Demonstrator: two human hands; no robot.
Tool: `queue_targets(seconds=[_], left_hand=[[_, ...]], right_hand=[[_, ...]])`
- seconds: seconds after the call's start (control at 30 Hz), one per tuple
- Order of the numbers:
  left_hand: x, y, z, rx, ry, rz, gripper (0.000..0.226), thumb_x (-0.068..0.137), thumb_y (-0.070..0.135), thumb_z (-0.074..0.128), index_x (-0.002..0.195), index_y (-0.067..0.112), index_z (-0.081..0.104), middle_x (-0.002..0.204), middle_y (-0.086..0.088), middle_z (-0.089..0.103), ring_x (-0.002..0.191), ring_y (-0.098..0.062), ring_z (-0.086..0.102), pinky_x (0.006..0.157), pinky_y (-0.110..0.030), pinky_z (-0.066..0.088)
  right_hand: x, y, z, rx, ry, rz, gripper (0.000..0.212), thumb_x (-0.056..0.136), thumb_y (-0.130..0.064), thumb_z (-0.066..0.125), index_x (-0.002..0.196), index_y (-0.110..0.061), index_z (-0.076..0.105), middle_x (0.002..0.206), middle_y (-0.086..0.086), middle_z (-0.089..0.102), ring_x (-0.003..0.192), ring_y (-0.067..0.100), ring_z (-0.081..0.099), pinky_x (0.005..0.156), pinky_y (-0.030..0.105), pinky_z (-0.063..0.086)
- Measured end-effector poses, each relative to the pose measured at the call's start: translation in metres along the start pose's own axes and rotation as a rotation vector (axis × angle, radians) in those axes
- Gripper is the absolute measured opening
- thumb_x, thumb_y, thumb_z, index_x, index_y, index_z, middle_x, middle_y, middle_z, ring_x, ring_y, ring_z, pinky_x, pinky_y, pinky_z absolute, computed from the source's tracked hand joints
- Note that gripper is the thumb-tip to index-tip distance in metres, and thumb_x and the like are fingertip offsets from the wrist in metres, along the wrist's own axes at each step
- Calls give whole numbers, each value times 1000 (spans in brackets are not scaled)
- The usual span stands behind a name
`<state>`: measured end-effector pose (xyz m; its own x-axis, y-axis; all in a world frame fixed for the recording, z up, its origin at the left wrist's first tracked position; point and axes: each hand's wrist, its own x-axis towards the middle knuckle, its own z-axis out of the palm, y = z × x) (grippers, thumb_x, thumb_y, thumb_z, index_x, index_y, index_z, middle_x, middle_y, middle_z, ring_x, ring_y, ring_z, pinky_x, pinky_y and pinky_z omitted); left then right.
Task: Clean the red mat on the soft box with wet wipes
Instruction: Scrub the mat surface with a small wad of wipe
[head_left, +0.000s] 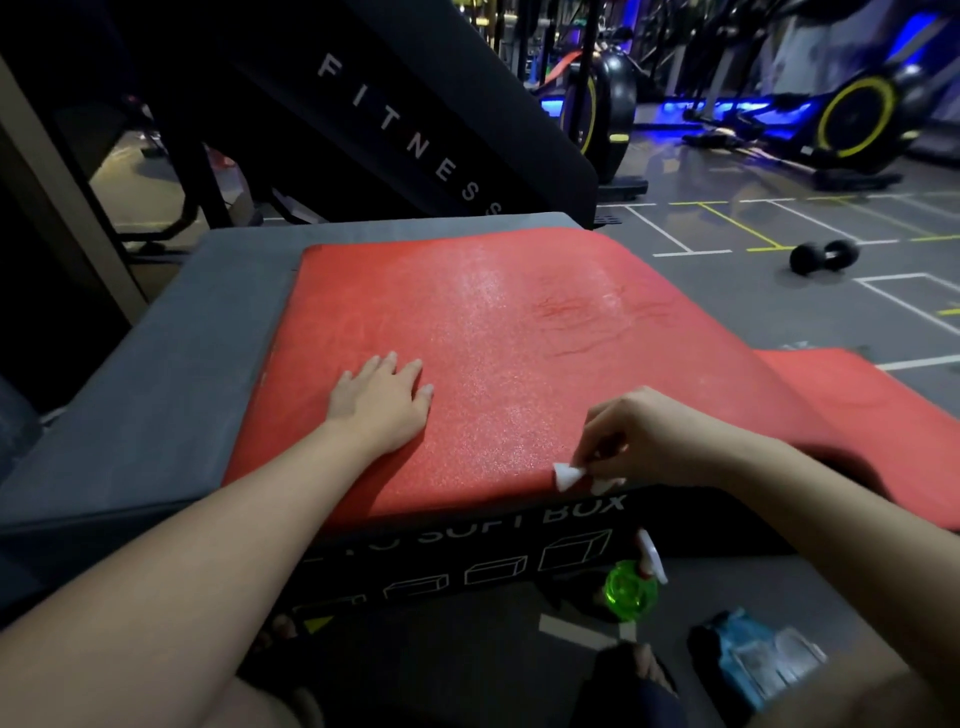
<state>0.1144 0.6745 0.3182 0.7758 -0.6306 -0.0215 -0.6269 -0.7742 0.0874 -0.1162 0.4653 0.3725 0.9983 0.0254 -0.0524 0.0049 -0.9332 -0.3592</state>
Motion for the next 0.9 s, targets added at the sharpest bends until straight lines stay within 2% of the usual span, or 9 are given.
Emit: queue_targets(seconds=[0.13, 0.23, 0.3, 0.4, 0.53, 0.63, 0.73, 0.8, 0.9], left_hand=[[1, 3, 0, 14, 2, -18, 58, 106, 51, 26, 159, 28, 28, 168, -7, 23, 155, -27, 20, 124, -50, 21], [3, 1, 0, 19, 6, -12, 58, 106, 52, 27, 158, 29, 31, 167, -6, 25, 154, -27, 22, 123, -49, 24], [3, 0, -1, 14, 4, -11, 58, 106, 53, 28, 158, 29, 31, 167, -6, 25, 154, -26, 22, 123, -49, 25], [1, 0, -2, 3, -7, -10, 57, 106, 52, 29, 158, 29, 30, 168, -5, 24, 155, -26, 21, 123, -49, 23], [4, 1, -2, -2, -1, -11, 56, 106, 50, 31, 157, 27, 34, 166, -7, 27, 154, -27, 24, 123, -49, 25], [7, 3, 0, 4, 12, -17, 53, 105, 48, 34, 150, 21, 42, 159, -10, 39, 149, -29, 31, 118, -51, 31], [7, 10, 0, -2, 13, -38, 49, 104, 43, 33, 143, 16, 45, 153, -11, 45, 145, -29, 37, 115, -54, 33], [8, 15, -2, -5, 17, -46, 44, 103, 38, 34, 137, 13, 46, 148, -13, 48, 142, -30, 40, 113, -53, 34], [12, 18, -5, -21, 47, -47, 37, 101, 33, 36, 127, 11, 48, 139, -13, 54, 135, -32, 46, 108, -49, 37]], right_hand=[[4, 5, 2, 21, 19, -4, 13, 77, -20, 79, 86, -29, 78, 81, -17, 67, 74, 0, 64, 68, 14, 48], [31, 12, 10, 5, 167, 7, 15, 75, -12, 79, 86, -22, 79, 81, -11, 68, 71, 4, 62, 68, 21, 48], [55, 20, 12, -10, 279, 42, 17, 72, -7, 79, 86, -18, 79, 79, -3, 68, 73, 15, 64, 66, 25, 45], [76, 29, 12, -16, 337, 111, 17, 75, -8, 78, 89, -16, 79, 79, -5, 62, 76, 20, 64, 66, 23, 39], [64, 29, 11, -35, 317, 89, 16, 75, -8, 76, 87, -18, 79, 78, -9, 61, 75, 17, 63, 66, 20, 37], [37, 27, 5, -40, 207, 71, 17, 74, -12, 75, 85, -25, 79, 80, -10, 68, 73, 7, 62, 69, 23, 46], [19, 28, -2, 10, 110, 70, 16, 76, -15, 77, 87, -27, 79, 80, -16, 68, 74, -1, 62, 68, 13, 45], [23, 28, -4, 25, 107, 77, 15, 76, -16, 78, 87, -26, 79, 81, -13, 70, 74, 1, 63, 68, 14, 45], [47, 30, 0, 20, 189, 118, 17, 74, -10, 77, 87, -22, 80, 81, -6, 72, 73, 6, 62, 65, 14, 43]])
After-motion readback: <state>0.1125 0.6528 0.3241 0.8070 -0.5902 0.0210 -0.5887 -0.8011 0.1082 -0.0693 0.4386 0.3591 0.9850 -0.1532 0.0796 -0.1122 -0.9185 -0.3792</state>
